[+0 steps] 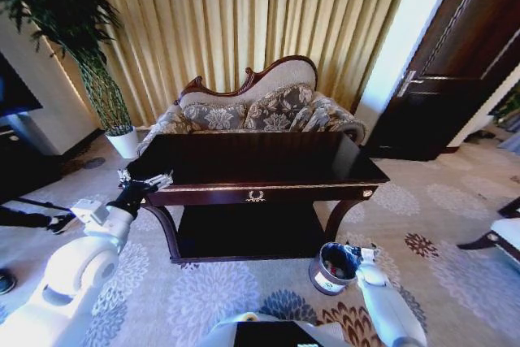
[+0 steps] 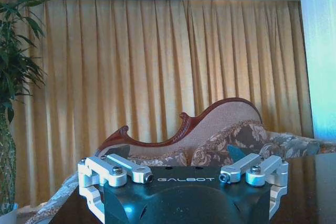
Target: Move to the front of the table and place the trash on the table into the trash bin.
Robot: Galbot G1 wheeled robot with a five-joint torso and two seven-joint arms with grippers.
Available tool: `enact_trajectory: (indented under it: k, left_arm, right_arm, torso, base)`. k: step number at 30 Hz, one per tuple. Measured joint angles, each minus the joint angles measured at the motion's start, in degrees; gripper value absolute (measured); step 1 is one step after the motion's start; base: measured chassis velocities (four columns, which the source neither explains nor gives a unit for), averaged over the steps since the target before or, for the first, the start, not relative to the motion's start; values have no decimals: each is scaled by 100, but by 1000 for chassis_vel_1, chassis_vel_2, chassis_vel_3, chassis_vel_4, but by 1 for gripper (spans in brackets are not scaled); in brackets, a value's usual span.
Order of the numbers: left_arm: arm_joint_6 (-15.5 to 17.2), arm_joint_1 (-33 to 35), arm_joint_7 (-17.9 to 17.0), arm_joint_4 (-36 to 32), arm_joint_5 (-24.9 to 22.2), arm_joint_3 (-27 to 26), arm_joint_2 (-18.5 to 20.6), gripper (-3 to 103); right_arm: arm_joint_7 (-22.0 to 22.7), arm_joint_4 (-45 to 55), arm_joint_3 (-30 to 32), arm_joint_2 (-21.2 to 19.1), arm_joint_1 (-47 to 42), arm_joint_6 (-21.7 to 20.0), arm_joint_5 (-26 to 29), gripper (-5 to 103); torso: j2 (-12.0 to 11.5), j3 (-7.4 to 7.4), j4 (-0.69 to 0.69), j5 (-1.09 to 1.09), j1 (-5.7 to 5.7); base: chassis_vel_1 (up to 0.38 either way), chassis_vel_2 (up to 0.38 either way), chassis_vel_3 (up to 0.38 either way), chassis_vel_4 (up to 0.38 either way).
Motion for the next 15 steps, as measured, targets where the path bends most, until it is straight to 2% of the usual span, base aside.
enact_trajectory:
  k: [11,13,14,15]
  left_arm:
    - [-16,0,5,11,-3,-8,5,100]
    - [-19,2,5,10,-4,-8,-3,100]
    - [-19,2,5,10,-4,-8,-3,100]
    - [-21,5,2,9,-4,-9,-16,100]
  right_arm:
    - [-41,144,49,-26,-157,-26,103,100]
    - [-259,464,72,-26,-374,-71,532,100]
    - [-259,464,72,-26,-374,-71,532,100]
    - [-347,734,63,-25,-533,-133,871,100]
  torso:
    - [0,0,0,0,0]
    - [0,0,0,1,0]
    - [0,0,0,1,0]
    - [0,0,0,0,0]
  base:
    - [0,0,0,0]
    - [0,0,0,0]
    - [0,0,0,0]
    - [0,0,0,0]
